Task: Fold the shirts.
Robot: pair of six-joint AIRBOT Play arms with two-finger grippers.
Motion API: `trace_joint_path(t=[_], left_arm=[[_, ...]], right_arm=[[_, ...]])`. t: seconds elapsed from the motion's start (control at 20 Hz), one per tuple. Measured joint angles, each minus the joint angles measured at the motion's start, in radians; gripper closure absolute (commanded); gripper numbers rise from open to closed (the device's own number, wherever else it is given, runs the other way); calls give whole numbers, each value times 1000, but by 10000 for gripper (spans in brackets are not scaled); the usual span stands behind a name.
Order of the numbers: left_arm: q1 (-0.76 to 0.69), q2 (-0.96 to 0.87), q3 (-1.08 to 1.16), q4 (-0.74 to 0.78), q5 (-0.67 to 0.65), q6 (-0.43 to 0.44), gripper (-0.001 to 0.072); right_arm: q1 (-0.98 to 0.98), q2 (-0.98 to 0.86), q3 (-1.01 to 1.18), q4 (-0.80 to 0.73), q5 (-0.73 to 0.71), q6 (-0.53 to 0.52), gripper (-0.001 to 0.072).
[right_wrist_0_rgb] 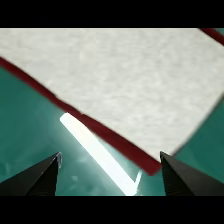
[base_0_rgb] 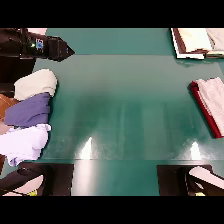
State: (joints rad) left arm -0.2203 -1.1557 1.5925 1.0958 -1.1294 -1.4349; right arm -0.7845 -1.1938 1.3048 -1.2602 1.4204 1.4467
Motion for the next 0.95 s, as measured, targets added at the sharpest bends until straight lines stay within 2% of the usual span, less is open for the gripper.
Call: trace_joint_path(t=[0.15,0.4,0.5,0.75,0.95], left_arm=[[0,0,0,0,0,1,688],[0,0,0,0,14,2,688],[0,0,0,0,28,2,688],[0,0,0,0,43,2,688],[0,0,0,-1,46,2,688]], right_arm=[[123,54,-9,95,-27,0,33],[467,129,-13,188,-82,0,445],[610,151,-13,196,-113,0,695],[878,187,-13,208,-168,0,699],[967,194,-13,211,-179,0,698]])
